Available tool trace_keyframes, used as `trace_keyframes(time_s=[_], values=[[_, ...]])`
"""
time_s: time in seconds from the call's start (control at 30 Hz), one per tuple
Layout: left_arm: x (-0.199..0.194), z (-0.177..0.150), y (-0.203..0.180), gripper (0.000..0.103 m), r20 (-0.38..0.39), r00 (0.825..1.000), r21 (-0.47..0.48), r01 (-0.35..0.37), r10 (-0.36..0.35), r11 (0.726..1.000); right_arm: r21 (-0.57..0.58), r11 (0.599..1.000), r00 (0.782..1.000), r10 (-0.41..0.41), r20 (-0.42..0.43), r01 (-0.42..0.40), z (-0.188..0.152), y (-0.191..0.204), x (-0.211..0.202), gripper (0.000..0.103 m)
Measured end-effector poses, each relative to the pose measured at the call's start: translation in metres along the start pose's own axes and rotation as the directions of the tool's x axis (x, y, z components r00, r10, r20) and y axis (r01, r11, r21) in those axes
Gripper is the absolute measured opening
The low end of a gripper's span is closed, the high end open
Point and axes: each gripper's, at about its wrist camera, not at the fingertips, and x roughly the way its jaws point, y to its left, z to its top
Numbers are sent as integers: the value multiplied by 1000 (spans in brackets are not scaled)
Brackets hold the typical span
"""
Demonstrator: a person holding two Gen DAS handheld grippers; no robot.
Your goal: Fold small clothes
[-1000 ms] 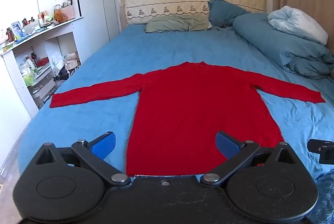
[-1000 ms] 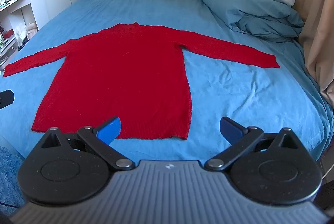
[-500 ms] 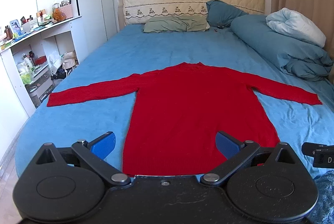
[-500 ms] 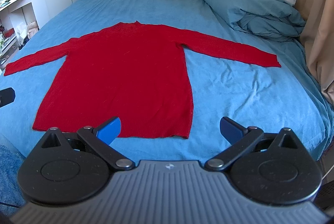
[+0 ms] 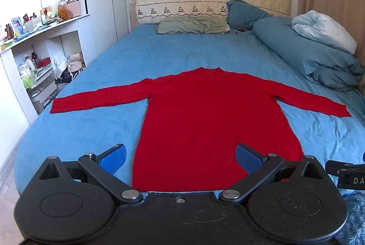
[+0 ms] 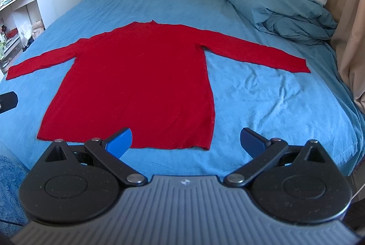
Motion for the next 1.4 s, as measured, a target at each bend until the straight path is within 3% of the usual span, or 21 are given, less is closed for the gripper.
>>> trace_keyframes(time_s=[1.4], values=[[3, 0, 1, 103, -2, 1000, 1, -8, 8, 1000, 2, 1000, 1000, 1, -9, -1, -2, 1, 5, 103]])
